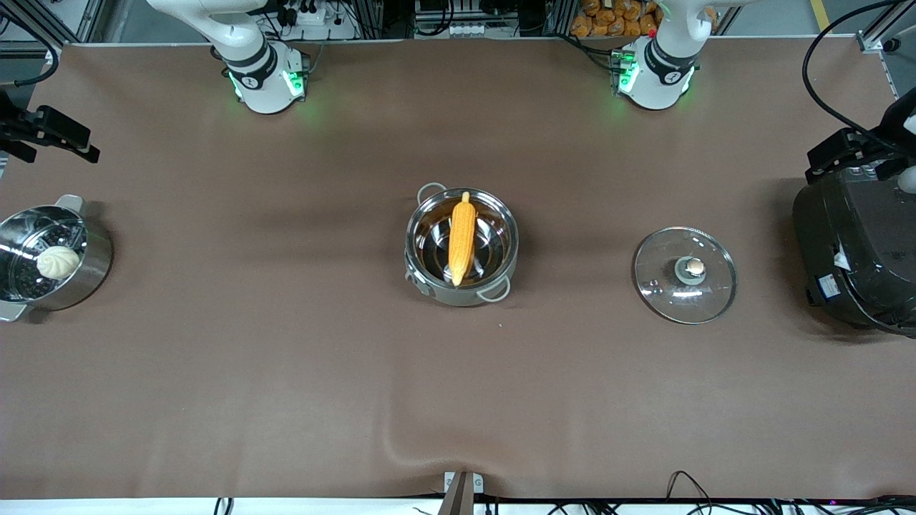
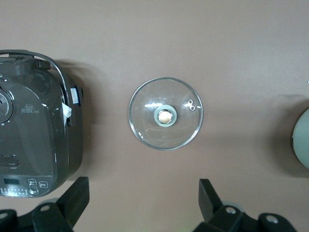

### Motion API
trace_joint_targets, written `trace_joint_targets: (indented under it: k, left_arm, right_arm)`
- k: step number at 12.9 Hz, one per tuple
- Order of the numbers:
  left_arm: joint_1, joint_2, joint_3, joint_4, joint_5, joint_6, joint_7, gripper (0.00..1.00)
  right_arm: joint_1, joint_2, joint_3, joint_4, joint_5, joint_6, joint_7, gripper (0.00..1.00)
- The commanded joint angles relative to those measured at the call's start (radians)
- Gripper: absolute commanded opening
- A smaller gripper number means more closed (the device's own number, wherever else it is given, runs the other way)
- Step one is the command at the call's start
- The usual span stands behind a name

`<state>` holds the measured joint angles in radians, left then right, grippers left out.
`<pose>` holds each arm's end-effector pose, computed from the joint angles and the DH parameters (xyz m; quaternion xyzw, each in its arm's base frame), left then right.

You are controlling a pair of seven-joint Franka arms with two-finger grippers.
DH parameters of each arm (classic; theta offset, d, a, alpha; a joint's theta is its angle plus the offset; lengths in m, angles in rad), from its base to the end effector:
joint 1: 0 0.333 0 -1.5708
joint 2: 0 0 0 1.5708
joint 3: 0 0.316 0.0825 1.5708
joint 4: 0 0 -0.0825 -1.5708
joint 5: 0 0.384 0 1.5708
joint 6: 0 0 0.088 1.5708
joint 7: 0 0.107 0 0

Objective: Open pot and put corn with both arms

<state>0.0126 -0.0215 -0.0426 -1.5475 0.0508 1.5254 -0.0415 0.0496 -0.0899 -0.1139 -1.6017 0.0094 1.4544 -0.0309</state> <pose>0.5435 -0.0110 0.6434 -0.9996 -0.0069 -0.0006 0.0258 0.5130 -0.0349 0.6480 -0.9994 0.0159 0.0285 0.0111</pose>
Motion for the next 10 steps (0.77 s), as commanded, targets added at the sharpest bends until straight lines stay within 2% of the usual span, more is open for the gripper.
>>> trace_joint_targets:
  k: [1,10]
  left_arm:
    - [0.001,-0.005,-0.005,0.001,-0.009,-0.019,0.026,1.00]
    - [-0.008,-0.003,-0.019,-0.036,-0.020,-0.021,0.006,1.00]
  right_arm:
    - [-0.010,-0.005,0.013,-0.011,-0.025,0.009,0.014,1.00]
    - [-0.004,-0.005,0.014,-0.006,-0.037,0.014,0.046,1.00]
